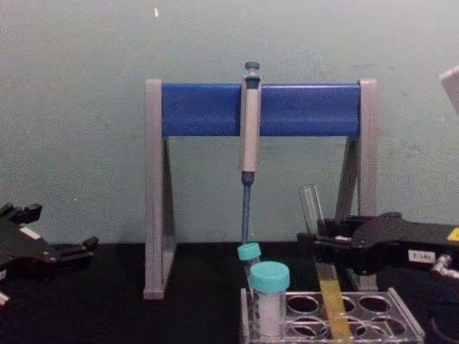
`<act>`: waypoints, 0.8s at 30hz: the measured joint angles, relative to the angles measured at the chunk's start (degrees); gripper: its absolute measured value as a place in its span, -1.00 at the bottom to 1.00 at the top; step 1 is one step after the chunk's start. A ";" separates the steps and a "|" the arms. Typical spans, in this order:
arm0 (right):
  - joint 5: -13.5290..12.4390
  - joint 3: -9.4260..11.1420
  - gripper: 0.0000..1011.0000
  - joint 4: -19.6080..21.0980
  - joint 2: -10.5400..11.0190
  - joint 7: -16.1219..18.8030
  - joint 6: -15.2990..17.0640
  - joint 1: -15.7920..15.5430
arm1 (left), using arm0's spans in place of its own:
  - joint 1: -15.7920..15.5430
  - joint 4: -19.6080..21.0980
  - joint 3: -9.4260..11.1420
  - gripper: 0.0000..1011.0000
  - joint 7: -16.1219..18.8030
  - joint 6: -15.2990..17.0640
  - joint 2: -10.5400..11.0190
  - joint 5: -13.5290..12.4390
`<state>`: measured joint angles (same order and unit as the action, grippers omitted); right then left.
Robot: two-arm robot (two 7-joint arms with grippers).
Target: Pick up the test tube from the test tube rack, shake it, then place it back into the test tube rack.
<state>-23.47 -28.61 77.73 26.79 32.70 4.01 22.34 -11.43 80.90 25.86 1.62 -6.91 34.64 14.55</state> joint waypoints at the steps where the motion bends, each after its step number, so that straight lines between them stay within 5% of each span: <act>1: 0.00 0.00 -0.02 0.00 0.00 0.00 0.00 0.00 | 0.00 0.00 0.00 0.98 0.00 0.00 0.00 0.00; 9: -0.01 0.00 -0.54 0.01 0.00 0.01 0.00 0.00 | 0.00 0.00 0.00 0.98 0.00 0.00 0.00 0.00; 24: 0.00 0.00 -0.54 0.00 0.00 0.01 0.00 0.00 | 0.00 0.00 0.00 0.98 0.00 0.00 0.00 0.00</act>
<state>-23.48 -28.60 77.72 26.78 32.71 4.00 22.34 -11.43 80.90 25.86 1.62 -6.91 34.65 14.55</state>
